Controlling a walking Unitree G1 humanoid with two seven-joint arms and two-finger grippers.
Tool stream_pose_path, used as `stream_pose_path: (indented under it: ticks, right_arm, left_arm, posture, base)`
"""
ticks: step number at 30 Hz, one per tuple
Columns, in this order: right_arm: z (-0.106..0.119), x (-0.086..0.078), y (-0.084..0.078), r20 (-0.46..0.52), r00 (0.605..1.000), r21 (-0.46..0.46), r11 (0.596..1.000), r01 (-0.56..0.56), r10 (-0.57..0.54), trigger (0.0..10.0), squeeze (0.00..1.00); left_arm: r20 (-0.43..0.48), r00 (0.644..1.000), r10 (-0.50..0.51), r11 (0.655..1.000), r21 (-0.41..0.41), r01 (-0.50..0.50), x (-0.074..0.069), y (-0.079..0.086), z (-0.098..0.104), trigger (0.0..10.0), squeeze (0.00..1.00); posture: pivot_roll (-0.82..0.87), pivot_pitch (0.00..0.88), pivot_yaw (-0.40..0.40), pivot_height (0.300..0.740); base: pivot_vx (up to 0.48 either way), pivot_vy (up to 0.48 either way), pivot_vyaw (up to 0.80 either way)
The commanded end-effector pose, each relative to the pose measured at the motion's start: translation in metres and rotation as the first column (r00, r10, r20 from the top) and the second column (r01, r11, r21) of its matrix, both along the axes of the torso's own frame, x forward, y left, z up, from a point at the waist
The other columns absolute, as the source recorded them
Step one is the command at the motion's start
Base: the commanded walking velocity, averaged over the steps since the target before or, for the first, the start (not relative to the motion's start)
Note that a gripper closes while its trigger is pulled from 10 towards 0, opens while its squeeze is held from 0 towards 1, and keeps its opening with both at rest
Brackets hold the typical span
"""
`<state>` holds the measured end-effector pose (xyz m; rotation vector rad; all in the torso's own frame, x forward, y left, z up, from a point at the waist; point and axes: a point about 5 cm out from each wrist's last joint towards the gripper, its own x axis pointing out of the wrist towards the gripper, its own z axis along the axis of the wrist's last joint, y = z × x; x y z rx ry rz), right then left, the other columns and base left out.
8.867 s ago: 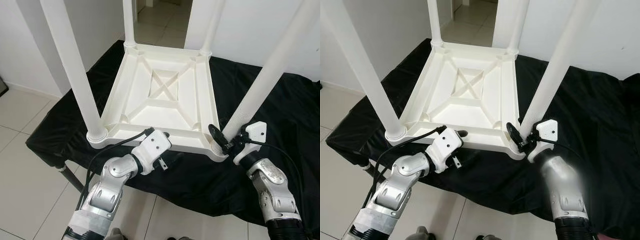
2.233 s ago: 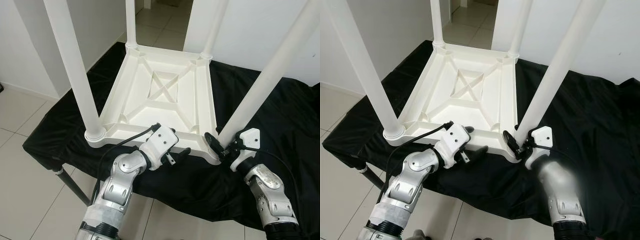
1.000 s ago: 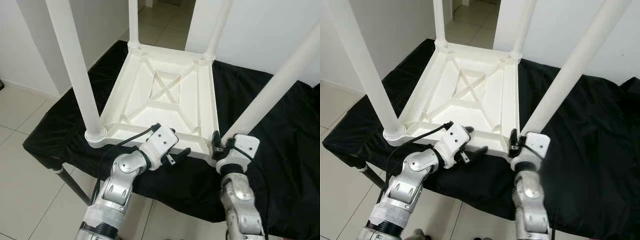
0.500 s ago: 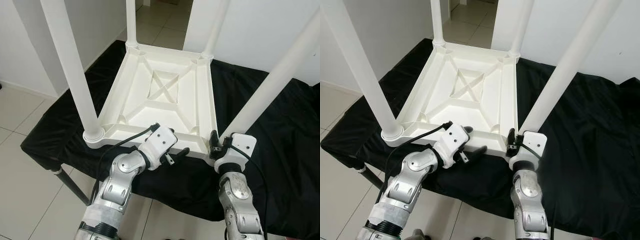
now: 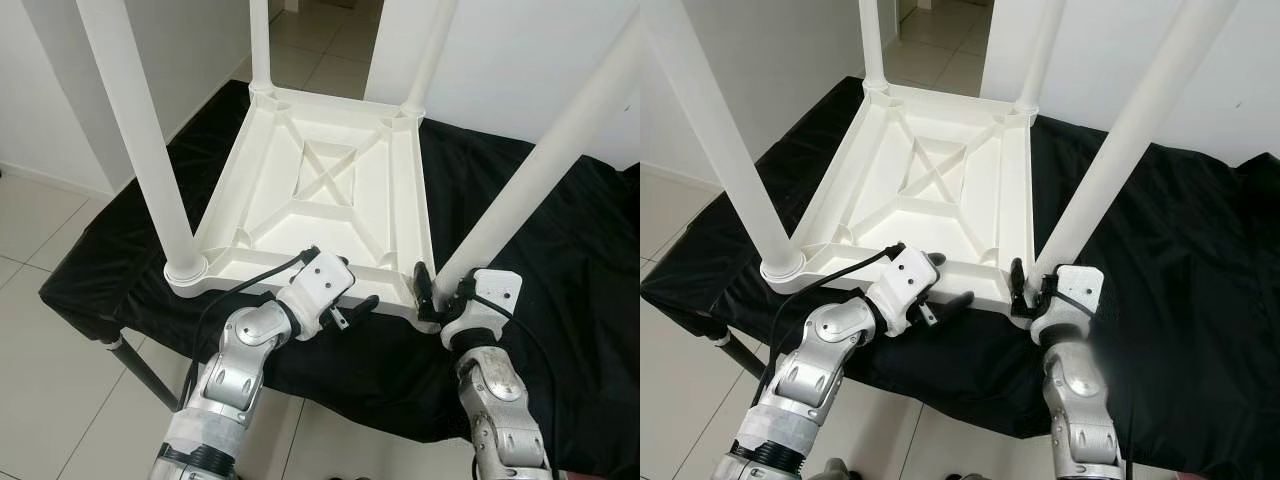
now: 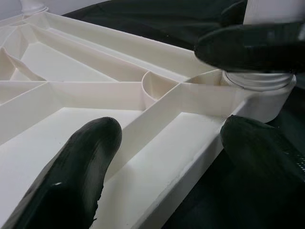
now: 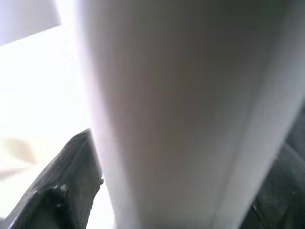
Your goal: Building children table
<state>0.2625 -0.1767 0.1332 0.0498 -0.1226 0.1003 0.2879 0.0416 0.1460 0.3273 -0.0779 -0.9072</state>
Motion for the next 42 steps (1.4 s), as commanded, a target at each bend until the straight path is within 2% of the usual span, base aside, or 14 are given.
stream_pose_path:
  ticks: [1, 4, 5, 6, 11, 12, 13, 14, 26, 27, 37, 38, 39, 42]
  right_arm:
    - [-0.002, 0.004, -0.001, -0.017, 0.993, -0.019, 0.993, -0.115, 0.115, 10.0, 0.69]
    - [-0.002, 0.005, -0.002, -0.017, 0.992, -0.026, 0.992, -0.126, 0.126, 10.0, 0.69]
    - [-0.002, 0.006, -0.001, -0.013, 0.986, -0.045, 0.985, -0.164, 0.164, 10.0, 0.0]
    - [0.0, 0.009, 0.001, -0.008, 0.976, -0.071, 0.974, -0.216, 0.216, 10.0, 0.0]
    - [0.001, 0.013, 0.002, -0.012, 0.961, -0.107, 0.955, -0.278, 0.278, 10.0, 0.0]
    - [0.0, 0.015, 0.001, -0.019, 0.958, -0.122, 0.95, -0.288, 0.287, 4.0, 0.0]
    - [-0.002, 0.016, -0.001, -0.027, 0.958, -0.128, 0.95, -0.286, 0.285, 1.0, 0.0]
    - [-0.003, 0.017, -0.002, -0.032, 0.958, -0.131, 0.949, -0.285, 0.283, 0.0, 0.0]
    - [-0.008, 0.012, -0.003, -0.034, 0.957, -0.086, 0.953, -0.289, 0.287, 0.0, 0.0]
    - [-0.009, 0.01, -0.003, -0.032, 0.964, -0.06, 0.962, -0.265, 0.264, 10.0, 0.0]
    - [-0.013, 0.006, 0.005, -0.051, 0.986, -0.018, 0.987, -0.16, 0.159, 10.0, 0.0]
    - [-0.014, 0.006, 0.006, -0.066, 0.998, 0.008, 1.0, -0.014, 0.015, 10.0, 0.0]
    - [-0.014, 0.005, 0.006, -0.081, 0.996, 0.026, 0.999, 0.048, -0.045, 10.0, 0.0]
    - [-0.014, 0.004, 0.008, -0.091, 0.986, 0.009, 0.99, 0.139, -0.137, 10.0, 0.0]
  left_arm:
    - [0.044, 0.988, 0.146, 0.989, -0.034, -0.145, 0.006, 0.003, 0.004, 10.0, 0.0]
    - [0.044, 0.988, 0.145, 0.989, -0.034, -0.144, 0.006, 0.002, 0.004, 10.0, 0.0]
    - [0.045, 0.989, 0.142, 0.989, -0.033, -0.141, 0.006, 0.001, 0.004, 10.0, 0.0]
    - [0.047, 0.989, 0.14, 0.99, -0.032, -0.138, 0.006, 0.001, 0.004, 10.0, 0.0]
    - [0.05, 0.989, 0.138, 0.99, -0.028, -0.137, 0.007, 0.001, 0.004, 10.0, 0.0]
    - [0.051, 0.989, 0.14, 0.99, -0.026, -0.139, 0.007, 0.002, 0.004, 10.0, 0.0]
    - [0.052, 0.988, 0.145, 0.989, -0.025, -0.144, 0.007, 0.003, 0.004, 10.0, 0.0]
    - [0.053, 0.988, 0.148, 0.989, -0.025, -0.147, 0.007, 0.004, 0.004, 10.0, 0.0]
    - [0.049, 0.987, 0.152, 0.988, -0.028, -0.151, 0.005, 0.004, 0.003, 10.0, 0.0]
    - [0.048, 0.988, 0.145, 0.989, -0.026, -0.144, 0.005, 0.003, 0.003, 10.0, 0.0]
    - [0.048, 0.99, 0.135, 0.991, -0.025, -0.134, 0.004, 0.001, 0.004, 10.0, 0.0]
    - [0.046, 0.99, 0.13, 0.991, -0.026, -0.129, 0.004, 0.0, 0.004, 10.0, 0.0]
    - [0.045, 0.991, 0.127, 0.992, -0.026, -0.126, 0.003, 0.0, 0.003, 10.0, 0.0]
    - [0.043, 0.992, 0.119, 0.993, -0.023, -0.118, 0.003, -0.001, 0.003, 10.0, 0.0]
  posture:
    - [0.03, 0.097, -0.058, 0.74]
    - [0.03, 0.097, -0.058, 0.74]
    - [0.03, 0.096, -0.057, 0.74]
    - [0.04, 0.095, -0.059, 0.74]
    - [0.04, 0.093, -0.064, 0.74]
    - [0.05, 0.094, -0.067, 0.74]
    - [0.05, 0.094, -0.07, 0.74]
    - [0.05, 0.094, -0.07, 0.74]
    - [0.05, 0.1, -0.065, 0.74]
    - [0.05, 0.102, -0.06, 0.74]
    - [0.04, 0.105, -0.055, 0.74]
    - [0.03, 0.105, -0.05, 0.74]
    - [0.03, 0.105, -0.05, 0.74]
    - [0.03, 0.105, -0.051, 0.74]
  base:
    - [0.0, 0.0, 0.0]
    - [0.0, 0.0, 0.0]
    - [0.0, 0.0, 0.0]
    - [0.0, 0.0, 0.0]
    - [0.0, 0.0, 0.0]
    - [0.0, 0.0, 0.0]
    - [0.0, 0.0, 0.0]
    - [0.0, 0.0, 0.0]
    - [0.0, 0.0, 0.0]
    - [0.0, 0.0, 0.0]
    - [0.0, 0.0, 0.0]
    - [0.0, 0.0, 0.0]
    - [0.0, 0.0, 0.0]
    - [0.0, 0.0, 0.0]
